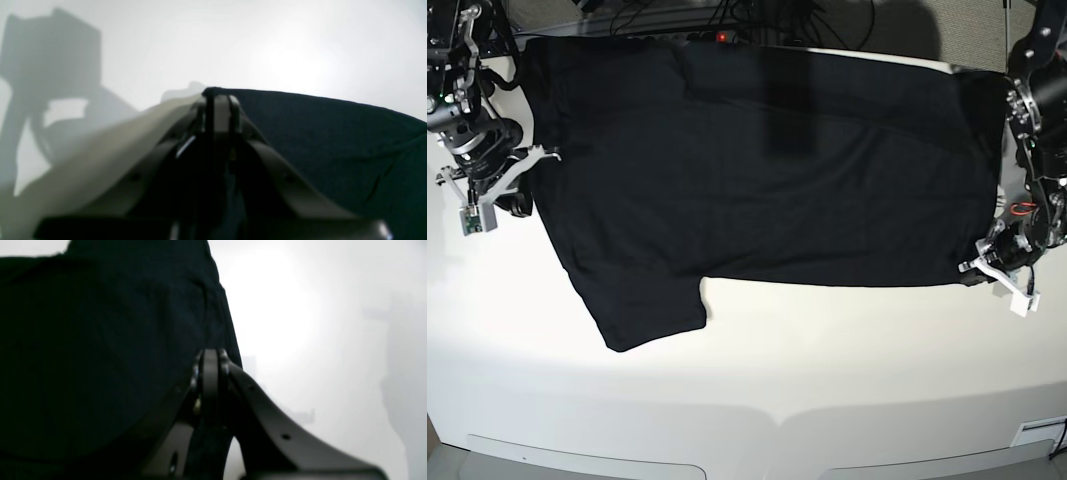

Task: Fold the T-shirt properly
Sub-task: 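Release the left gripper and move it to the hem corner, then move the right gripper to the hem corner by the sleeve and grasp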

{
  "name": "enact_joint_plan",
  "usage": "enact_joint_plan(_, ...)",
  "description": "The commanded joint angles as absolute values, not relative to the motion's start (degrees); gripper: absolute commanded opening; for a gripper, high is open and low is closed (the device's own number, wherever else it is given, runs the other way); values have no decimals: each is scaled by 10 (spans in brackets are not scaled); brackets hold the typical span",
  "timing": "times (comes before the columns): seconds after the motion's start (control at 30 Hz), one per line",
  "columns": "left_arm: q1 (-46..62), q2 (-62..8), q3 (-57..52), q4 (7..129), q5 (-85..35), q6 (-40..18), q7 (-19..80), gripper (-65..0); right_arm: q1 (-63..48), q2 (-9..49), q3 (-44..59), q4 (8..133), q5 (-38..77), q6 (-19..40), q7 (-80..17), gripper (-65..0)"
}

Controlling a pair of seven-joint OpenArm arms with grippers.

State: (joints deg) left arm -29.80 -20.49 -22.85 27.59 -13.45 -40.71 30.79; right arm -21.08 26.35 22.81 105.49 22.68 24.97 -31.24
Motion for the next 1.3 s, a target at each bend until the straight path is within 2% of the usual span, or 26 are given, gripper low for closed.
enact_joint_plan(0.0,-302,-212,-228,277,-114,-400,314,-650,-206,273,232,1065,230,251,-295,-650)
enact_joint_plan(0.13,-302,-216,-228,277,-114,-400,250,-650,-199,273,232,1065,264,251,-294,-548)
enact_joint_plan(0.2,-302,-216,-228,277,-114,-400,248,-650,-187,273,232,1063,277,252,-294,-488)
enact_joint_plan(0.27,-302,-216,-228,277,-114,-400,248,-650,-166,273,228,1057,271,253,-294,-458)
enact_joint_plan(0.37,-302,-216,-228,277,-114,-400,248,-650,-115,275,200,1030,241,253,-296,-456)
enact_joint_plan(0.5,-302,-215,-228,277,-114,-400,248,-650,-27,296,112,948,193,253,-305,-456)
enact_joint_plan(0.7,-298,-208,-228,277,-114,-400,247,-650,162,303,-8,735,184,252,-330,-456)
enact_joint_plan(0.83,-287,-203,-228,277,-114,-400,238,-650,282,303,-53,596,184,253,-357,-431)
enact_joint_plan(0.93,-278,-199,-228,277,-115,-400,234,-650,353,303,-91,498,190,281,-368,-431)
enact_joint_plan(1.1,-268,-195,-228,277,-116,-400,216,-650,420,288,-150,365,191,300,-364,-431)
enact_joint_plan(1.27,-261,-196,-228,277,-115,-400,209,-650,428,260,-162,311,143,300,-310,-431)
